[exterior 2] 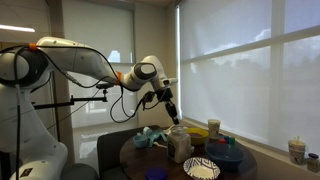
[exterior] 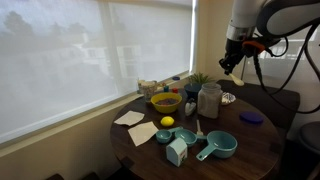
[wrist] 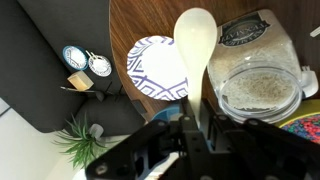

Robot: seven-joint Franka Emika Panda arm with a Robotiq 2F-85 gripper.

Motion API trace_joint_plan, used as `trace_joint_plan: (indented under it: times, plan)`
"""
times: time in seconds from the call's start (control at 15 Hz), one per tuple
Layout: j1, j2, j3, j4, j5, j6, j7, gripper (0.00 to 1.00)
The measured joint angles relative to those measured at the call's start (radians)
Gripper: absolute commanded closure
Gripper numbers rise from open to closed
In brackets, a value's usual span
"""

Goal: Use the white plastic spoon to put some of the contents of the glass jar onto the white plate

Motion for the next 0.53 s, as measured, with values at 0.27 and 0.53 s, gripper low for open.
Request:
trace_joint_plan:
  times: [0.27, 0.53]
  plan:
    - [0.000, 0.000, 0.000, 0.000, -0.001, 0.001, 0.004, 0.87]
    - [0.000, 0.001, 0.000, 0.000, -0.001, 0.001, 0.009, 0.97]
